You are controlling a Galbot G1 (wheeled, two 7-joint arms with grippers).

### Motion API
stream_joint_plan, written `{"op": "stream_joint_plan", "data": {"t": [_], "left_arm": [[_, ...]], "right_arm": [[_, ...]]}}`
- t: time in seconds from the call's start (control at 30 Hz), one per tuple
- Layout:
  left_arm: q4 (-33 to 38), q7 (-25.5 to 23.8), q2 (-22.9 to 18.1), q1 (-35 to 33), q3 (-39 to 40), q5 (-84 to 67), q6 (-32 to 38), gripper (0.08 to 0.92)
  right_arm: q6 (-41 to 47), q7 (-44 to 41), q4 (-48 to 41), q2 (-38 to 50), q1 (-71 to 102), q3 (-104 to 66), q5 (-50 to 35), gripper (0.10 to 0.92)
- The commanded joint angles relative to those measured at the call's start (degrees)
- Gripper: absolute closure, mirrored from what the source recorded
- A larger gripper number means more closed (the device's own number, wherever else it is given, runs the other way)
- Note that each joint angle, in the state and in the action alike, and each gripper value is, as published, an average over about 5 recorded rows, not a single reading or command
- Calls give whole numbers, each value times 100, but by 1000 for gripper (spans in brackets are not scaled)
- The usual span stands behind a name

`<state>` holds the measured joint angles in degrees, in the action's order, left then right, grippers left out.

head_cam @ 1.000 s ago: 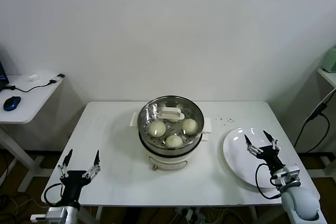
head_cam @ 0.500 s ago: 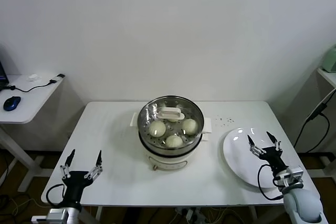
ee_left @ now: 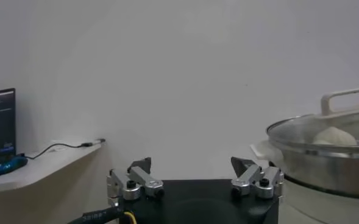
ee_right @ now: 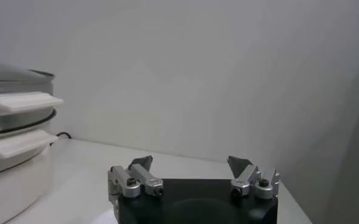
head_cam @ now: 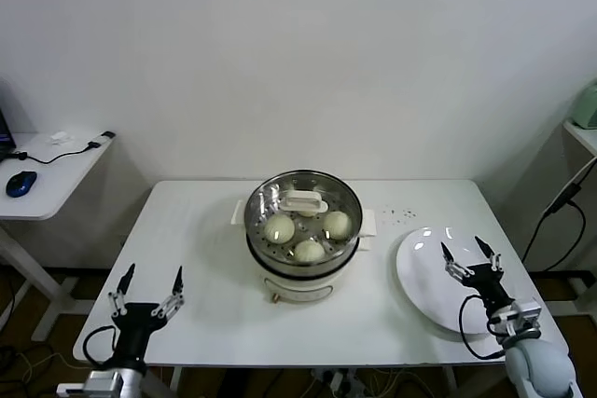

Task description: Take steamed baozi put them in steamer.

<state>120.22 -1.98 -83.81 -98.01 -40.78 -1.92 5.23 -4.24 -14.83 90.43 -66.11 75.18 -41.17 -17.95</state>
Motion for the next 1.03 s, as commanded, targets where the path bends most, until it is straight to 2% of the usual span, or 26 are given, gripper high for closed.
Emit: {"op": "stream_joint_plan", "data": {"t": [0.03, 1.03], "left_arm": [[104, -27, 0, -27, 19, 26, -77, 177], [96, -89, 7, -119, -108, -10, -60, 177]], "right_arm": [[1, -18, 19, -62, 37, -47, -21, 203], [-84, -116, 11, -77, 129, -170, -42, 203]]}}
